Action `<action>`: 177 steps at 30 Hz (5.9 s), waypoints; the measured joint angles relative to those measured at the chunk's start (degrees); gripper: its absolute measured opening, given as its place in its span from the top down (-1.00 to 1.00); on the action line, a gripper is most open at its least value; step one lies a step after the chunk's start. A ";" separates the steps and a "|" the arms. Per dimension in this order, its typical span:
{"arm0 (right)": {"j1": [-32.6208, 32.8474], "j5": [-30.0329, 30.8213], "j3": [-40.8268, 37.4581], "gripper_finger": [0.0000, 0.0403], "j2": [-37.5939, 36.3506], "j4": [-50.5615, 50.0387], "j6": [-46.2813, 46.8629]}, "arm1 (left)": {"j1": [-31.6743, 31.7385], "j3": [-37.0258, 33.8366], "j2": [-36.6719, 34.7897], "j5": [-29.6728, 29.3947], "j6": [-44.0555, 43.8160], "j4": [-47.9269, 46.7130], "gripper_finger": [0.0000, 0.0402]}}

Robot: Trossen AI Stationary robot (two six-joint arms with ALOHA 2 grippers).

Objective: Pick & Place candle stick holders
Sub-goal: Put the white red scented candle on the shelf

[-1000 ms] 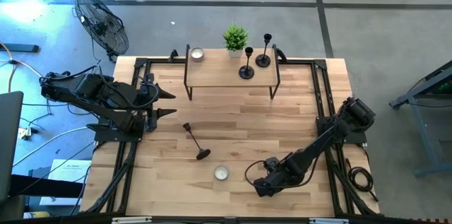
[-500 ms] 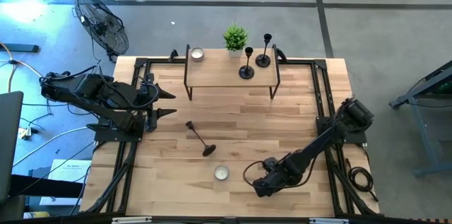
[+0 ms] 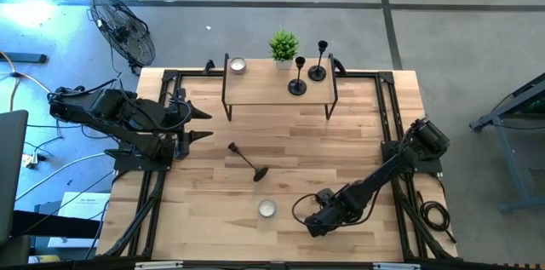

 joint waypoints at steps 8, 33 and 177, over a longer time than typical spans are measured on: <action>-0.60 -0.32 0.00 -0.82 0.44 0.99 -1.33 | -0.01 -0.01 0.00 0.00 0.00 -0.01 -0.09; -0.62 -0.58 0.07 -0.43 2.45 2.05 -3.02 | -0.01 -0.01 0.00 0.00 -0.01 0.00 -0.09; -21.69 22.03 0.02 -0.43 -32.74 32.20 -55.86 | -18.77 -0.01 19.39 -10.73 68.50 49.60 -0.09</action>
